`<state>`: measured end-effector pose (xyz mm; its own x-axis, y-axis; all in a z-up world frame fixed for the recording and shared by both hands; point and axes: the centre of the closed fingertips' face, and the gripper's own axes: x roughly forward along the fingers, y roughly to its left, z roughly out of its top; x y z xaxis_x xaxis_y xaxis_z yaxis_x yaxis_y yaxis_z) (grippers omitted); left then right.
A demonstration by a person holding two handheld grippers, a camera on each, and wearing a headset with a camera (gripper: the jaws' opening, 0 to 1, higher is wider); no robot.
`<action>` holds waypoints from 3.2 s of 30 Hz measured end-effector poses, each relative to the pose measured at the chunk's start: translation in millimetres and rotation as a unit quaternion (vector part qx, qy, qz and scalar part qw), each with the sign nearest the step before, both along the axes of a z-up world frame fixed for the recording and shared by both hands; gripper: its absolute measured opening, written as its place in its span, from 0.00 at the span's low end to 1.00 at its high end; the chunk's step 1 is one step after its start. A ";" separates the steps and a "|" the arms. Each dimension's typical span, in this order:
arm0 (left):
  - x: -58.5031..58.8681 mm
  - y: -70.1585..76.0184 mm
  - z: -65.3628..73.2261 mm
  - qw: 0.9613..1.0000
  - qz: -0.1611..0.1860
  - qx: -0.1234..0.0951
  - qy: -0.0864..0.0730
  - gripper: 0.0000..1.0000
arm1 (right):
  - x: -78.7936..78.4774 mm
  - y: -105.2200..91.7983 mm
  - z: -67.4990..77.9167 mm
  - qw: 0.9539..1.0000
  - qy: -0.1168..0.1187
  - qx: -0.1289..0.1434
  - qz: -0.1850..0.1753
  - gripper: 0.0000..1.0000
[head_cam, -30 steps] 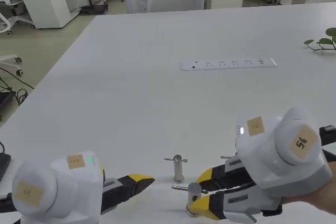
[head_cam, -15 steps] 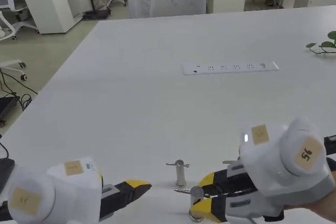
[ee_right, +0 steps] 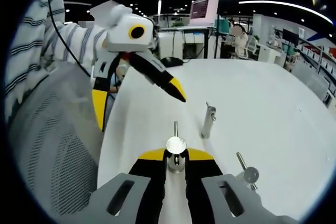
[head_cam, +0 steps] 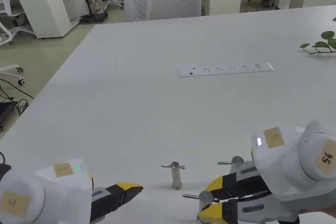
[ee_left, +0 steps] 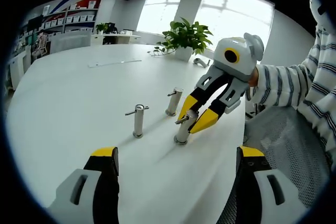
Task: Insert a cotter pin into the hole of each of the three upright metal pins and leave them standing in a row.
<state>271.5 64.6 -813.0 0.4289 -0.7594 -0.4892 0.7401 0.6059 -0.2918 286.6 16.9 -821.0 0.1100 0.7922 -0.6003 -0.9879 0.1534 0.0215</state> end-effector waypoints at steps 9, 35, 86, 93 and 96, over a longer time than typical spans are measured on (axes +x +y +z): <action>-0.5 0.3 3.7 1.000 0.012 -0.007 0.009 0.94 | 3.9 -37.5 7.8 1.000 -0.005 -0.005 0.010 0.12; -0.4 7.2 21.0 0.999 0.033 -0.007 -0.002 0.95 | 50.6 -124.4 8.3 1.000 -0.017 -0.021 0.012 0.12; 0.1 13.9 21.3 0.998 0.039 0.035 -0.032 0.99 | 45.4 -122.9 50.7 0.990 0.011 0.102 -0.098 0.67; -2.8 17.2 24.1 0.997 0.037 0.042 -0.048 0.99 | 25.5 -132.5 50.0 0.982 0.019 0.098 -0.162 0.85; -2.6 19.4 25.5 0.997 0.040 0.045 -0.055 0.99 | 17.9 -140.9 46.1 0.975 0.025 0.089 -0.202 0.88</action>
